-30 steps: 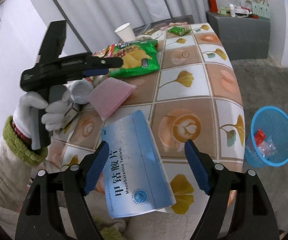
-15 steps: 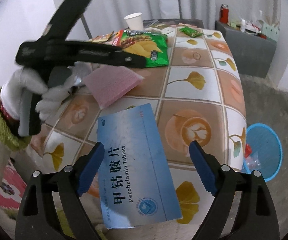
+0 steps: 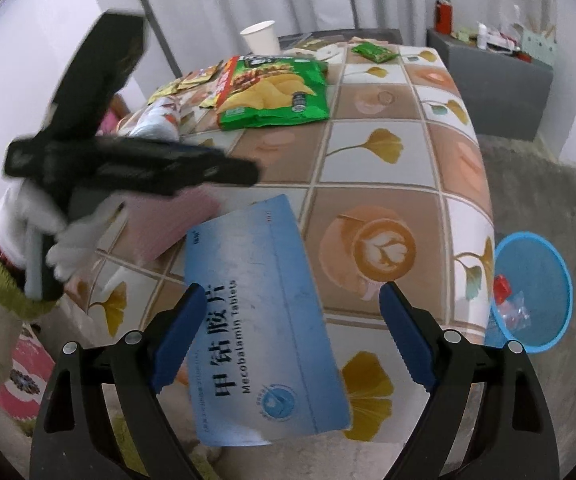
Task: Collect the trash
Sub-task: 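Lift the blue box with the right tool while the left tool grasps the pink knit pad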
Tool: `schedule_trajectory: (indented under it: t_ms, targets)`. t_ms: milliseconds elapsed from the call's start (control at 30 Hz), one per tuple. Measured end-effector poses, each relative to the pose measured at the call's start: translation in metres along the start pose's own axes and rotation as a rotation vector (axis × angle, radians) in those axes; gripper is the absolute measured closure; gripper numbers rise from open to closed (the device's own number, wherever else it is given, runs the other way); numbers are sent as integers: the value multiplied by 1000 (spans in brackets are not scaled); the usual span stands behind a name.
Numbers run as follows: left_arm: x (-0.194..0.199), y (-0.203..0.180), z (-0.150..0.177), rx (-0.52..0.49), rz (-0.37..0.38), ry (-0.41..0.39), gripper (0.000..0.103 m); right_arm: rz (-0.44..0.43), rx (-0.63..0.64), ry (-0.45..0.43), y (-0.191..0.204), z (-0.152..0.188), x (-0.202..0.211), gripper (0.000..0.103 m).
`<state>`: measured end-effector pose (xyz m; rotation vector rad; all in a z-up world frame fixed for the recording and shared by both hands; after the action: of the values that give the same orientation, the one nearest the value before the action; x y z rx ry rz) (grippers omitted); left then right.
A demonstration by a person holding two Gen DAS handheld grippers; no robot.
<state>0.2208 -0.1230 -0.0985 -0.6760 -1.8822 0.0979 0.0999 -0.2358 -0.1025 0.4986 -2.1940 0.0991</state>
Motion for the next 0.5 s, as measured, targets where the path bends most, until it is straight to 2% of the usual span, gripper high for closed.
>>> schedule_trajectory:
  t_ms: [133,333,500]
  targets:
    - [26,5,13,19,12,-58,34,0,-31,-2,-6,1,0,20]
    - [66,15,35,135,15,-160,32,6,-42,-11,-6,0,2,20]
    - [84,25,58,241,12,-181,31,-10,26,-39,6,-5,9,20]
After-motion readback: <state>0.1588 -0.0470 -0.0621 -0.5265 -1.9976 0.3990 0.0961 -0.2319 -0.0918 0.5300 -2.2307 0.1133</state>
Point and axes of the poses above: each gripper's, at about its wrist camera, not at the fingertips, and x roughly against the way its jaws point, y to its left, z to its underside, the point moved 6 cm from there along -x, roughly the way its jaws point, and after that the axes turned 15 degrees about x, right-handed, at the moved point
